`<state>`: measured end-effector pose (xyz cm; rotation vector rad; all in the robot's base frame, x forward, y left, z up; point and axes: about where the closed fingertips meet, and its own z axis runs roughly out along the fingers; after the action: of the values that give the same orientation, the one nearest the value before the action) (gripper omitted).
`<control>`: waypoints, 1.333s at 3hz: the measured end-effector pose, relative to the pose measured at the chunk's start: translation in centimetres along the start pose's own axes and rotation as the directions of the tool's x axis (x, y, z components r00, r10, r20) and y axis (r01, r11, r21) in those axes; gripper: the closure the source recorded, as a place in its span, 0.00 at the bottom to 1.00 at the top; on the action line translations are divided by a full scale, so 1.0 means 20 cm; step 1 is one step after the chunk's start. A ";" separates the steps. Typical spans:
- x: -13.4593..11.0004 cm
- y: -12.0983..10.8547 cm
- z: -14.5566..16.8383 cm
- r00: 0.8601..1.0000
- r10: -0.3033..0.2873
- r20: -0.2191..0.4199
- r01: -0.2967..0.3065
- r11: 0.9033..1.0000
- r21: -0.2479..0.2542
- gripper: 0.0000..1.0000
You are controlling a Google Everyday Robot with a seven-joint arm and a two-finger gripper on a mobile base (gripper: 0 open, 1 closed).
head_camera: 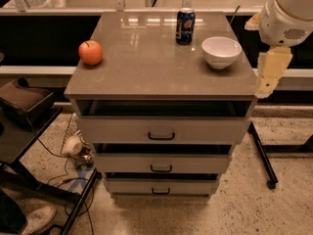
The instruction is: Move white bowl near apple
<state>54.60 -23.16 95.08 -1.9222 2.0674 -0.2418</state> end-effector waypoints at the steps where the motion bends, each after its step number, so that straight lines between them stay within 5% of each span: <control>1: 0.00 -0.09 0.07 1.000 -0.017 -0.016 0.017 1.000 -0.006 0.00; 3: 0.00 -0.42 0.42 0.999 -0.038 -0.030 0.038 0.999 -0.021 0.00; 4: 0.01 -0.46 0.49 1.000 -0.021 -0.011 0.021 1.000 -0.017 0.00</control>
Offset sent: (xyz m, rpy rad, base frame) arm 0.1206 -0.0007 -0.0447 -0.0808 0.0314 0.0517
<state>66.47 -23.38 88.78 -1.9575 2.0643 -0.2414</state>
